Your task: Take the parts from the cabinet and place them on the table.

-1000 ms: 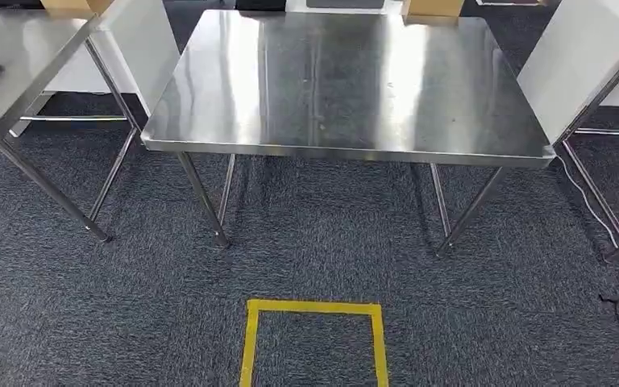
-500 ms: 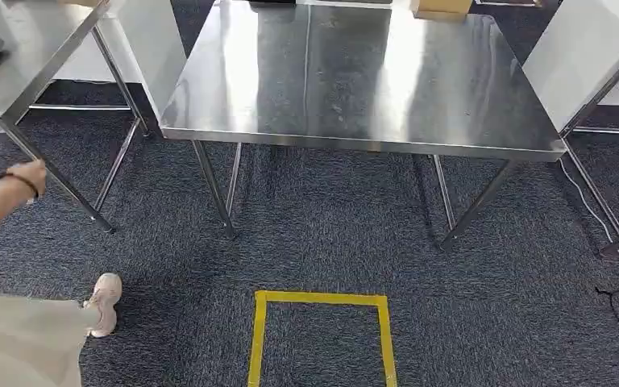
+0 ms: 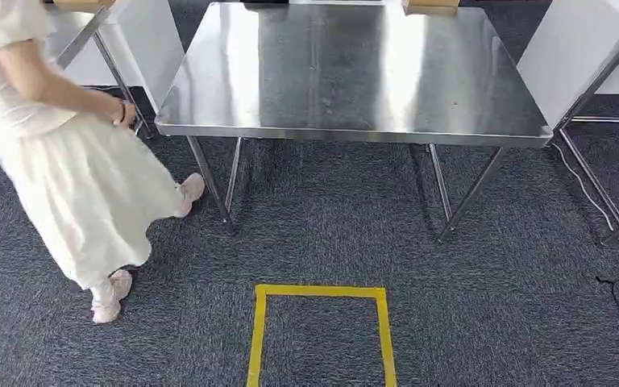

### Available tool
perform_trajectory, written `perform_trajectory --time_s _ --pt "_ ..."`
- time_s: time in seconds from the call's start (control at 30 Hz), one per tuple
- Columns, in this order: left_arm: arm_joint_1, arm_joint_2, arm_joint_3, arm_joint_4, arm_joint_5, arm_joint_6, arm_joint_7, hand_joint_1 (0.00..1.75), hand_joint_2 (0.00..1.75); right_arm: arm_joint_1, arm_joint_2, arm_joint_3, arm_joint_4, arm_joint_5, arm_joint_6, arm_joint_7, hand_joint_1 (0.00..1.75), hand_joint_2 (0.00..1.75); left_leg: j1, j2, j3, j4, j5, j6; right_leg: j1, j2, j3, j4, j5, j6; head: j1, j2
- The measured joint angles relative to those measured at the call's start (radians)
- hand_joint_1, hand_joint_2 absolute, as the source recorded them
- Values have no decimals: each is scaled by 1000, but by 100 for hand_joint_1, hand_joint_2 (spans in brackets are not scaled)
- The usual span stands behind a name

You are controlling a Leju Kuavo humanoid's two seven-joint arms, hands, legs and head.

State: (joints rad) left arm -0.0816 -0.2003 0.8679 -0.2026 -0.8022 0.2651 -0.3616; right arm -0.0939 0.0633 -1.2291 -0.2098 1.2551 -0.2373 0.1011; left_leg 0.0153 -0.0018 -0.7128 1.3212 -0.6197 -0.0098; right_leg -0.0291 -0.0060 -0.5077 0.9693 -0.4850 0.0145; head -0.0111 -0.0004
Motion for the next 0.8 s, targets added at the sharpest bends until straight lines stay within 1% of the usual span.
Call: perform_trajectory --time_s 0.03,0.07,0.1,0.13,0.17,0.2,0.23,0.3,0.33,0.37,0.4,0.43,0.47,0.5,0.53,0.57,0.6,0.63,0.67,0.7,0.73,0.77,0.8 --pt "0 0 0 0 0 0 0 0 0 1 0 0 0 0 0 0 0 0 3 0 13 -11 13 -2 -1 0 -2 2 2 -1 0 0" --pt "0 0 0 0 0 0 0 0 0 2 1 0 0 0 0 0 0 0 7 1 50 -68 48 -3 -3 0 -4 5 2 -1 0 0" --pt "-1 1 0 0 0 0 0 0 0 2 3 0 0 0 0 0 0 0 11 1 99 -150 87 -4 -4 1 -5 10 2 0 0 0" --pt "-1 2 0 0 0 0 0 0 0 1 3 -1 0 0 0 -1 0 0 16 1 154 -246 123 -5 -5 3 -7 16 -1 4 -2 0" --pt "-3 1 0 0 -1 0 0 0 0 1 3 -1 0 0 0 -2 0 0 15 -2 176 -288 113 -5 3 3 -13 24 -4 12 -3 0" --pt "-4 1 0 0 -2 0 0 0 0 -1 3 -1 0 0 0 -2 0 0 12 -4 174 -298 112 4 10 3 -22 32 -4 19 -2 0" --pt "-5 1 -1 0 -2 0 0 0 0 -1 3 -1 0 0 0 -3 0 0 8 -3 167 -294 114 9 10 3 -29 29 2 28 1 0" --pt "-4 1 -1 0 0 -1 0 0 0 -1 3 -1 0 0 0 -6 0 0 -3 -3 161 -297 122 29 11 3 -30 24 10 43 0 0" --pt "-4 0 -1 0 2 -1 0 0 0 -1 2 -1 0 0 0 -8 0 0 4 0 161 -309 134 47 10 3 -38 34 1 49 0 0" --pt "-5 0 -1 0 5 -1 0 0 0 0 3 -1 0 2 0 -12 0 0 0 1 158 -313 138 55 8 3 -52 62 -22 45 0 0" --pt "-7 0 -1 0 8 -1 -1 0 0 0 5 -1 0 4 3 -15 0 0 0 3 152 -313 143 62 6 3 -81 127 -63 36 5 0" --pt "-7 1 -1 0 13 -1 -1 0 0 0 4 -1 0 8 6 -16 0 0 -1 4 145 -313 147 66 6 4 -117 211 -103 31 6 0" --pt "-7 1 0 0 17 -1 -1 0 0 0 3 -1 0 12 6 -17 0 0 -2 6 139 -312 151 67 6 4 -151 292 -135 30 6 0" --pt "-7 2 1 0 20 -1 -2 0 0 1 3 -1 0 18 9 -19 0 0 -3 6 133 -312 156 67 8 4 -168 341 -150 35 6 0" --pt "-7 3 3 0 28 -1 -5 0 0 1 2 -1 0 23 11 -22 0 0 -3 5 128 -312 160 65 8 4 -160 339 -145 42 6 0" --pt "-7 5 5 0 33 -1 -8 0 0 1 3 -1 0 27 13 -26 0 0 -3 5 125 -311 164 63 7 4 -128 290 -125 51 6 0" --pt "-6 6 6 0 38 -1 -11 0 0 0 3 0 0 32 15 -29 0 0 -3 4 122 -311 167 60 7 4 -73 199 -93 61 8 0" --pt "-7 8 7 0 40 -1 -15 0 0 -3 3 2 0 37 17 -31 0 0 -2 4 121 -311 171 55 5 4 -5 85 -59 67 8 0" --pt "-7 10 9 -1 43 -1 -19 0 0 -6 4 3 0 38 17 -31 0 0 -6 4 121 -310 174 49 2 4 35 10 -53 64 9 0" --pt "-7 12 10 -2 47 -2 -22 0 0 -9 4 3 0 39 18 -31 0 0 -12 4 121 -307 174 45 14 8 27 4 -47 50 8 0" --pt "-7 13 11 -2 47 -3 -27 0 0 -9 5 4 0 39 18 -33 0 0 -12 5 121 -310 178 37 14 7 23 7 -43 41 3 0" --pt "-7 16 11 -2 47 -6 -31 0 0 -8 5 4 0 39 18 -34 0 0 -10 5 121 -311 182 31 18 7 22 10 -41 36 5 0" --pt "-7 17 11 -2 47 -8 -33 0 0 -6 5 4 0 39 18 -34 0 0 -7 4 122 -315 188 23 19 7 21 10 -38 29 3 0"
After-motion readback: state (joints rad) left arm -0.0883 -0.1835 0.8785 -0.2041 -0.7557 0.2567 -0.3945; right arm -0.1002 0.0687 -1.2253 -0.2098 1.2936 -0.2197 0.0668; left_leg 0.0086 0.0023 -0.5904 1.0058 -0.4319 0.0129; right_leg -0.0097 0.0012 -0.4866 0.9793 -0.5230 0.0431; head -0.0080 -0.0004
